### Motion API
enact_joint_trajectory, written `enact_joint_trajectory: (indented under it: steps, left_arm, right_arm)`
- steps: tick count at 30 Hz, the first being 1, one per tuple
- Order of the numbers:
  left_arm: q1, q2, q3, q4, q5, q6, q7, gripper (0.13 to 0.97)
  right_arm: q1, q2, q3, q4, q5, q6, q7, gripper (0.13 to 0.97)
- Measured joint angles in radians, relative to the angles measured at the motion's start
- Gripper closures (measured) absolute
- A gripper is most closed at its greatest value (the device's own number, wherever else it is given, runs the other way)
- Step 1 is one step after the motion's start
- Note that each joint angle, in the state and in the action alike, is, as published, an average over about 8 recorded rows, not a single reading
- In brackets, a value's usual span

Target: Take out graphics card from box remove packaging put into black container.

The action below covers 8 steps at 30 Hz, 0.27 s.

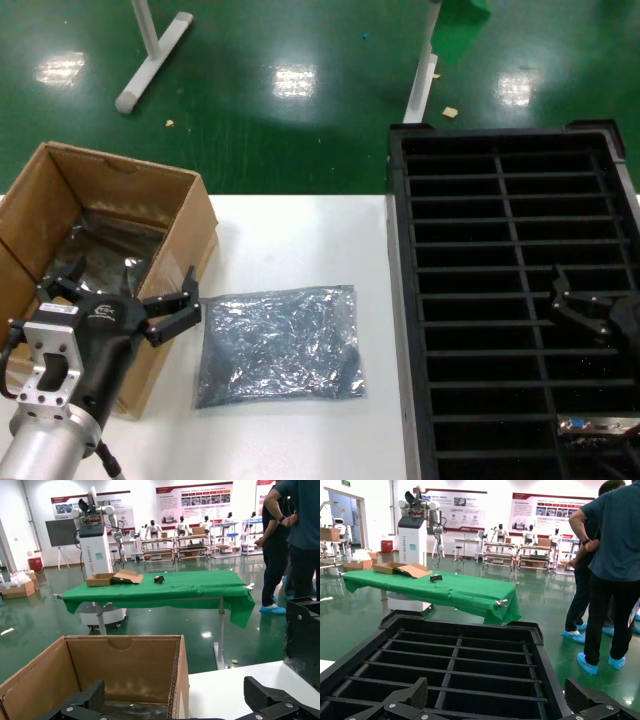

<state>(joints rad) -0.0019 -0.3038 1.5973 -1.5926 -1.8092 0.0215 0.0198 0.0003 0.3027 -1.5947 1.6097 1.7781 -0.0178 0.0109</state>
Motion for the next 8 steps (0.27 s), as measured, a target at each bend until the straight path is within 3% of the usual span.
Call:
enact_joint_trajectory:
  steps: [8]
  left_arm:
    - [0.000,0.001,0.001,-0.002,0.002,-0.005,-0.005,0.132]
  right_arm:
    - [0.000,-0.001,-0.001,-0.002,0.005,0.004,-0.003,0.129]
